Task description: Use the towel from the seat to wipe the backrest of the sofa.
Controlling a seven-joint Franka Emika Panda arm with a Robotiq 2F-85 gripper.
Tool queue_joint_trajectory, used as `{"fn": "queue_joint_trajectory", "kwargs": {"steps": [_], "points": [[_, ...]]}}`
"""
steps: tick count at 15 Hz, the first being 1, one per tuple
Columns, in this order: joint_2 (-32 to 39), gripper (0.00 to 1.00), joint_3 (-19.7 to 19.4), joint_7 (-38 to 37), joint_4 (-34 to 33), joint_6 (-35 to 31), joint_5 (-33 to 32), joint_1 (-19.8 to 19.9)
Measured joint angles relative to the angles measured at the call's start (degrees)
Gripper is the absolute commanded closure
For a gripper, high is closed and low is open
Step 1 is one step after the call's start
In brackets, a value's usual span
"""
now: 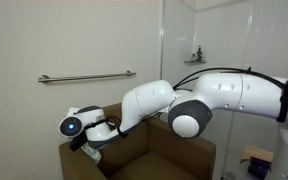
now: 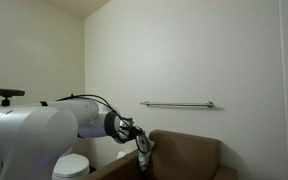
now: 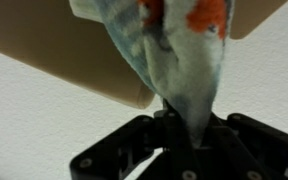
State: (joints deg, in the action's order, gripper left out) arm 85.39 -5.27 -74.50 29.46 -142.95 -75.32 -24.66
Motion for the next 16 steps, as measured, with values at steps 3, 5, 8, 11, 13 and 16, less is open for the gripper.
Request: {"fn": "queue_joint_trajectory", "kwargs": {"steps": [3,5,8,11,13,16], "points": [[0.2,0.94,-1.7,0.0,0.3,0.3,0.0,3.7],[0.2,0.94,-2.5,0.0,0.5,0.1,0.0,6.3],[0.1,0.94,-2.6,0.0,0.5,0.3,0.0,7.1],[0.0,0.94,-3.4,0.0,0.5,2.4,0.0,7.2],[-0.1,0.94,-4.6,0.0,0.4,5.8,0.0,7.4],[-0.2,0.94,-8.4,0.0,0.2,11.4,0.0,9.4]]}}
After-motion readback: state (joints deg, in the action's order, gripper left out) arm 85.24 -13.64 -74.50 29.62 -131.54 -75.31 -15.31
